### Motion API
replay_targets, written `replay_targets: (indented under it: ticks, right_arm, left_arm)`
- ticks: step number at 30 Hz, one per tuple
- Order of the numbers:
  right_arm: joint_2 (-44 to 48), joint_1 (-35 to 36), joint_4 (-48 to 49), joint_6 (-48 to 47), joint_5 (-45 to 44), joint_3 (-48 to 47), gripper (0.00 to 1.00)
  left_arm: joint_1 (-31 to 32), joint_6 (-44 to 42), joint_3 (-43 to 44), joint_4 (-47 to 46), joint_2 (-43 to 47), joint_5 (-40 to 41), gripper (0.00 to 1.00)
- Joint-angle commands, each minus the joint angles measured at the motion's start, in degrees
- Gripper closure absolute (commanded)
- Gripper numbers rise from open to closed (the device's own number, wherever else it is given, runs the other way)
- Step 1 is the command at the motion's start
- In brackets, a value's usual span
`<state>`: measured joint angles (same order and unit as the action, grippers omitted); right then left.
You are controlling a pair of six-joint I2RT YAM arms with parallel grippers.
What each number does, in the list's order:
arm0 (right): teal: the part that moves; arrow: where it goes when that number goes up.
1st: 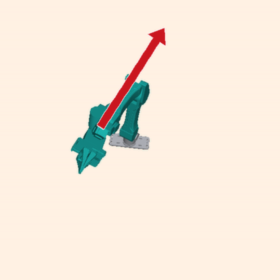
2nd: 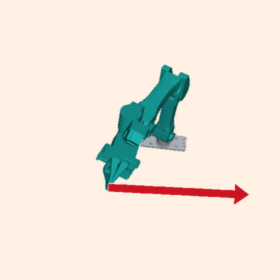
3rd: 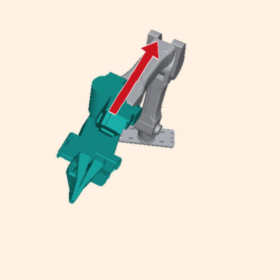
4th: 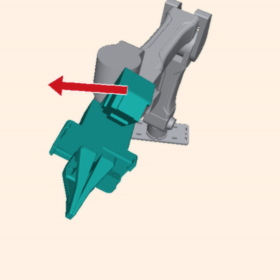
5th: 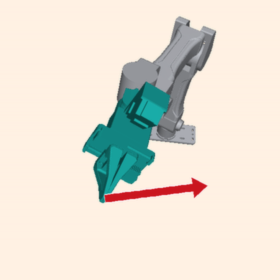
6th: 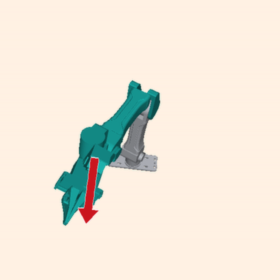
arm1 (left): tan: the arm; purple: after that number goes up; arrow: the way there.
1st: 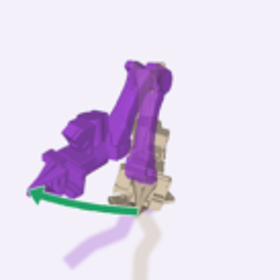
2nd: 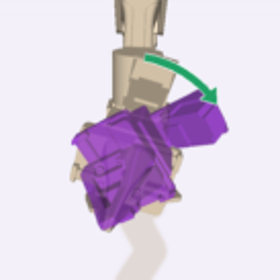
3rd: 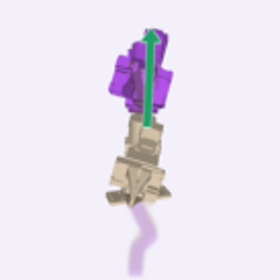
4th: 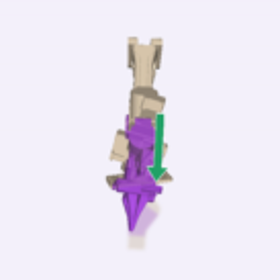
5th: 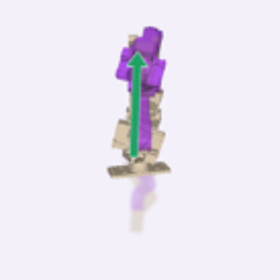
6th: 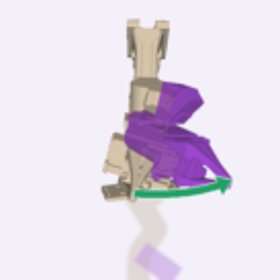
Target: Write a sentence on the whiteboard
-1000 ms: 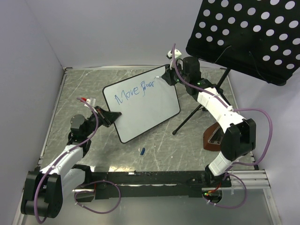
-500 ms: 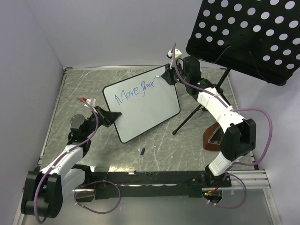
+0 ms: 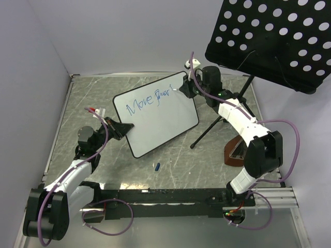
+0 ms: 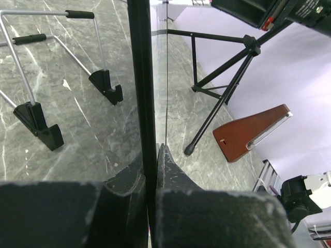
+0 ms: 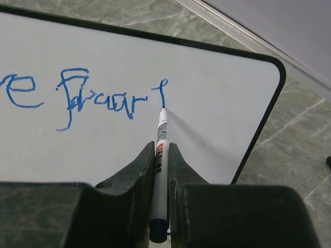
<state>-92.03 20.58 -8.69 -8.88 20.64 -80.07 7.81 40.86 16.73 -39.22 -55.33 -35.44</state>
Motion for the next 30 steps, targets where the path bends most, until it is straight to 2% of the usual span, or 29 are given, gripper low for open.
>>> replay_targets:
  ticks: [1, 30]
  right_arm:
    - [3.17, -0.45, -0.36, -0.96, 1.41, 1.58, 1.00]
    - [0.62, -0.27, -1.59, 1.15, 3.35, -4.04, 1.00]
  left_arm:
    - [0.36, -6.67, 0.76, 0.37, 0.05, -1.82, 0.99]
    - [0.45, -6.58, 0.76, 0.55, 0.22, -1.83, 0.99]
